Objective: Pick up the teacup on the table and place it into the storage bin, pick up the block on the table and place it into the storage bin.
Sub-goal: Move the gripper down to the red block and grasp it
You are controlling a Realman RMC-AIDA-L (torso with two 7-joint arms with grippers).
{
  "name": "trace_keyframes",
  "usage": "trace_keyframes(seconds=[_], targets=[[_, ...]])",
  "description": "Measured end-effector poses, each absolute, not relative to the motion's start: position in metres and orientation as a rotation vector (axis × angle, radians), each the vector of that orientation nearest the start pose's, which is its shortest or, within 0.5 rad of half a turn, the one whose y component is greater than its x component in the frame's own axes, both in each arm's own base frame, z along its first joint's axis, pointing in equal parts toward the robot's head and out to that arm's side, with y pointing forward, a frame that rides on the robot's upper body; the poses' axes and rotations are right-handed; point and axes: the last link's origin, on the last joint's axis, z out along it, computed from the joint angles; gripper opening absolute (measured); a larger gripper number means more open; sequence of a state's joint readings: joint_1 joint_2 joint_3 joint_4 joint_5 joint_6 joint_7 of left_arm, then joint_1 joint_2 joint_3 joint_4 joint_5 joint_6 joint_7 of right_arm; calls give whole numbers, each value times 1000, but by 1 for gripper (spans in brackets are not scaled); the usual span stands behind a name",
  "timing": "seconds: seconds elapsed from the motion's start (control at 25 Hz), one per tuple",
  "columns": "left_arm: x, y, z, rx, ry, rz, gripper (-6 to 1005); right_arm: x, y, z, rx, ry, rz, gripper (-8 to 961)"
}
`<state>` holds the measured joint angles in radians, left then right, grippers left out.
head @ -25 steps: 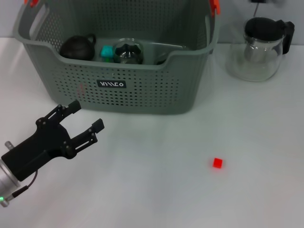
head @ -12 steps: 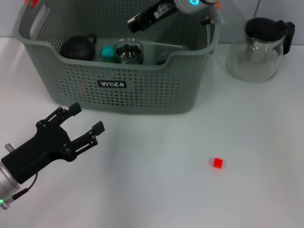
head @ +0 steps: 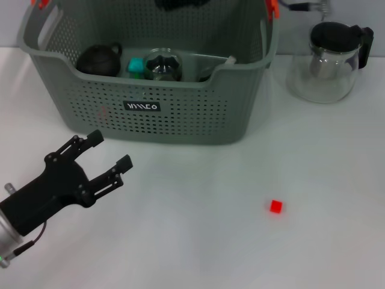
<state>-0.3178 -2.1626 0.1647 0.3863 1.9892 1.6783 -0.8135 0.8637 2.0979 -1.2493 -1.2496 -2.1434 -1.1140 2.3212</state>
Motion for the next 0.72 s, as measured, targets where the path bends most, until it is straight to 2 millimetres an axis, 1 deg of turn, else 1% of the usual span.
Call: trace_keyframes(seconds=[0.04,0.08,0.12,0.16,0.2,0.24,0.28,0.32,0.4,0.48,0.6,0.64,0.72], targets=[[-319,244,-16,-2198,-549,-1014,843,31,413,17,-2657,394,538,817],[-319,244,-16,-2198,-548,-1012,843,45,395,27,-2692,340,652,854],[-319,244,-16,-2199,-546,-1011,843,55,381,34,-2723,299,729,891],[-320,244,-16,-2200,-546,-1009,843,71,365,42,-2751,261,802,898],[-319,244,-16,-2202,-545,-1008,843,77,354,47,-2769,234,848,905],[-319,245,-16,-2204,-543,-1007,843,88,340,55,-2799,211,890,911],[-319,246,-16,-2205,-542,-1005,843,95,331,62,-2813,196,914,918],[-319,246,-16,-2206,-542,-1003,843,103,320,67,-2846,201,902,925],[-319,247,-16,-2206,-542,-1000,843,119,303,75,-2910,278,806,938],[-319,247,-16,-2206,-541,-998,843,133,295,79,-2958,430,602,942],[-319,248,-15,-2205,-537,-998,843,151,296,78,-2937,729,172,933],[-319,248,-15,-2205,-536,-999,843,154,299,75,-2917,806,69,930],[-317,249,-15,-2207,-532,-1002,843,158,304,67,-2855,923,-132,868]])
